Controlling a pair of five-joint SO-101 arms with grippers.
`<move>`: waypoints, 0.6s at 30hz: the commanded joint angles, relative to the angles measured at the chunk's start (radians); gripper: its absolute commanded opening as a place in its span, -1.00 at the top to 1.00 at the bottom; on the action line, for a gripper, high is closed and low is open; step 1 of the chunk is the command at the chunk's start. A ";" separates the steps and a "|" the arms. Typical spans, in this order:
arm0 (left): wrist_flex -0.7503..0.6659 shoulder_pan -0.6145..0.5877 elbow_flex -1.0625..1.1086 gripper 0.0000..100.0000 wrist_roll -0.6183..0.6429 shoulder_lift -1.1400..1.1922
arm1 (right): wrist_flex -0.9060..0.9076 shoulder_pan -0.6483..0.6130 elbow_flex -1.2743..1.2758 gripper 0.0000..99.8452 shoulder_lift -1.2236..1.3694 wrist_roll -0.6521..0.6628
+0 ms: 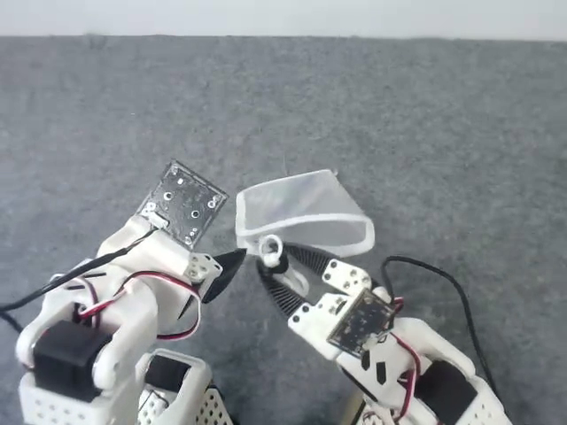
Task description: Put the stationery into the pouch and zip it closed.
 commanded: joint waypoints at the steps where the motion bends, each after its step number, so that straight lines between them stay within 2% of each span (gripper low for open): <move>1: 0.009 0.014 -0.045 0.48 -0.015 0.015 | -0.031 0.042 -0.055 0.99 -0.004 0.003; 9: -0.020 0.160 0.016 0.48 -0.057 0.015 | -0.036 0.045 -0.055 0.99 -0.005 0.003; 18: -0.210 0.141 0.134 0.48 -0.074 0.015 | -0.035 0.110 -0.078 0.99 -0.005 0.003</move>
